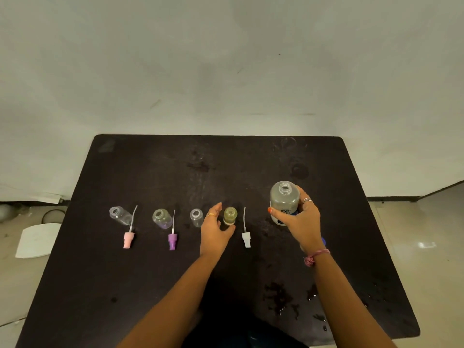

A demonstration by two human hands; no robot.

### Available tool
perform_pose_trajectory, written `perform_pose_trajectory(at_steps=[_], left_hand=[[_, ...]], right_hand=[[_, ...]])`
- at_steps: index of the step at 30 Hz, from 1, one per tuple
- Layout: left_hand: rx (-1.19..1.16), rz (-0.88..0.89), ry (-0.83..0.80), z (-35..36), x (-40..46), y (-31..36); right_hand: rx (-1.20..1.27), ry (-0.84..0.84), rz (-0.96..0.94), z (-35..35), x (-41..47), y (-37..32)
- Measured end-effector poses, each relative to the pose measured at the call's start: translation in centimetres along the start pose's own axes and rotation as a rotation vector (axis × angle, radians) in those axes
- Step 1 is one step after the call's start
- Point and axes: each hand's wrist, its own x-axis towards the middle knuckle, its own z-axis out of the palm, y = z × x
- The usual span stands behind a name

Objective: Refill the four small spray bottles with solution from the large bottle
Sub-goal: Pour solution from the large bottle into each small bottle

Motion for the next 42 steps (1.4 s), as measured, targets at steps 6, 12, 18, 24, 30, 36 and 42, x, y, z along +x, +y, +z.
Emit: perform_pose_trajectory(at_steps=[6,12,18,24,30,36,42], left_hand=[[-0.008,0.282,0.123,-2.6,-3.0,0.5],[0.04,0.314,0.351,-5.7,-1.7,0.1],[0.142,-0.066,0.107,-6.6,0.7,-1.0],[0.242,-0.098,0.059,-6.7,1.4,-1.5],[0.168,-0.034,0.131,-7.1,1.1,-0.4],[0.03,0.156,0.216,-8.7,-0.1,2.4],[-0.083,0.333,0.288,-11.0,-2.0,6.8]], right_hand=[[-0.008,-0.002,0.0,0.4,-0.2,-0.3],[0.024,-0.001,-0.001,1.0,-0.8,-0.8],[0.02,0.022,-0.012,1.7,-2.0,-1.8],[0.017,0.055,-0.004,1.9,-3.4,-2.9],[0.02,0.099,-0.034,1.6,-4.1,-4.1],[0.063,0.139,-0.05,1.4,-4.1,-5.9],[0.091,0.172,-0.079,1.2,-3.8,-8.5]])
